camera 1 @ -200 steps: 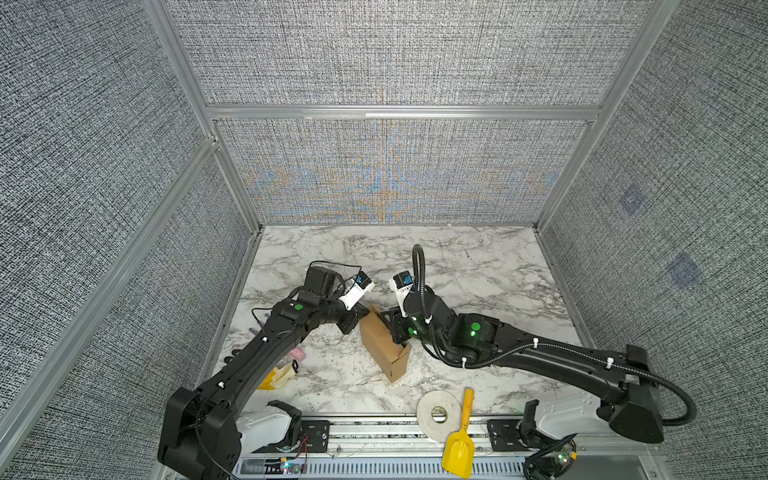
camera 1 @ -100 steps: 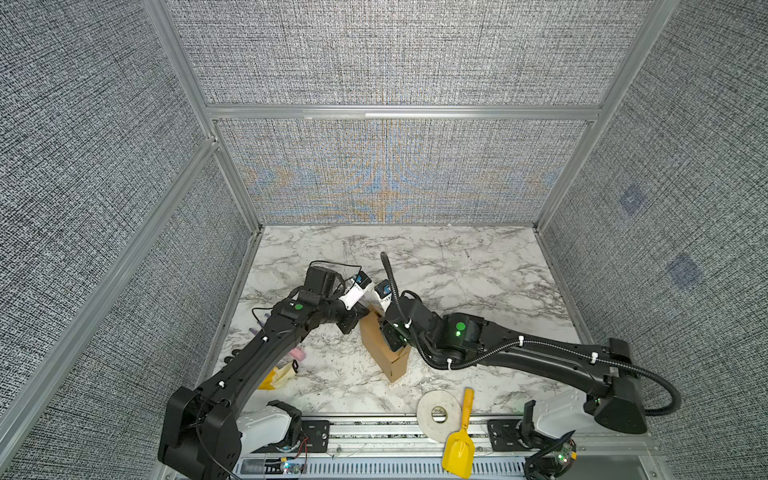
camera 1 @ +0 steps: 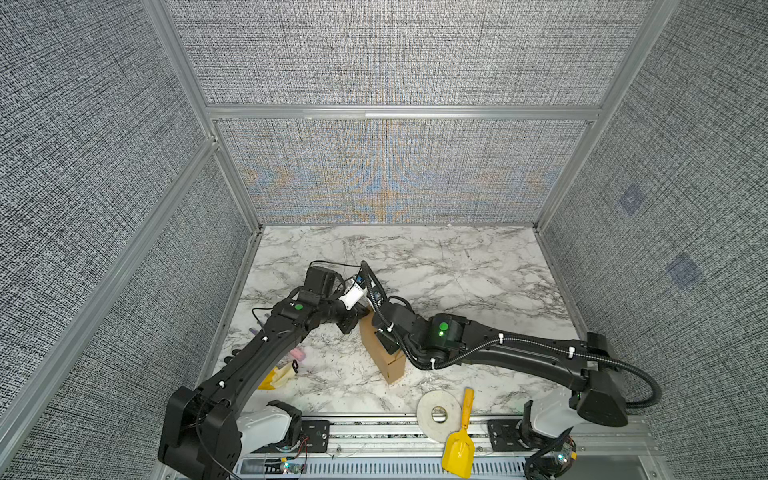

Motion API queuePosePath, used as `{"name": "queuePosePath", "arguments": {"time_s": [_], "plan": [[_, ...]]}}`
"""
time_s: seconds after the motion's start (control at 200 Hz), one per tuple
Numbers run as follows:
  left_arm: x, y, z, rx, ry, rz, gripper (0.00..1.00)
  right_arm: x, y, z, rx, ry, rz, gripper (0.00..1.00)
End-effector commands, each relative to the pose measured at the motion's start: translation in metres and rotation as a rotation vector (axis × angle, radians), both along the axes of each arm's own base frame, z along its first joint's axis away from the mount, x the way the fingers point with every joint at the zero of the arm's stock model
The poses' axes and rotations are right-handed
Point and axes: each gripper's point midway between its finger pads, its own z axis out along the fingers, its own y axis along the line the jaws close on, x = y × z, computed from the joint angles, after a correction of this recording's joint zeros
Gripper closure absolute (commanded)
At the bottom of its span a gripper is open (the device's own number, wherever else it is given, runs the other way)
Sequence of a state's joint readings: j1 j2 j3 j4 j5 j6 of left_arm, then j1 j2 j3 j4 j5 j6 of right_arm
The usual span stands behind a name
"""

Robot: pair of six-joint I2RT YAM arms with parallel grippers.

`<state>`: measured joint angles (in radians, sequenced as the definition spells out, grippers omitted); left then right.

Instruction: Fold the paper box

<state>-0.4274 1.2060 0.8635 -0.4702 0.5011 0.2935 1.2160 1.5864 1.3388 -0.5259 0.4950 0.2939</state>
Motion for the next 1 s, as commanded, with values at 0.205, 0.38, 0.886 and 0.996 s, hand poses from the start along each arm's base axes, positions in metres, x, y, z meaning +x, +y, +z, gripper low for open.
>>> {"name": "queuePosePath", "arguments": {"time_s": [0.205, 0.38, 0.886, 0.996], "plan": [[-0.025, 0.023, -0.033, 0.122, 0.159, 0.044, 0.91, -0.002, -0.001, -0.004, -0.098, -0.061, -0.043, 0.97], [-0.025, 0.023, -0.033, 0.120, 0.159, 0.051, 0.85, -0.006, 0.003, -0.009, -0.170, -0.097, -0.045, 0.99], [-0.014, 0.038, 0.023, -0.027, 0.098, 0.097, 0.64, -0.007, 0.007, -0.016, -0.228, -0.123, -0.027, 0.99], [-0.012, 0.041, 0.037, -0.044, 0.058, 0.081, 0.56, -0.007, 0.008, -0.017, -0.229, -0.122, -0.026, 0.99]]}}
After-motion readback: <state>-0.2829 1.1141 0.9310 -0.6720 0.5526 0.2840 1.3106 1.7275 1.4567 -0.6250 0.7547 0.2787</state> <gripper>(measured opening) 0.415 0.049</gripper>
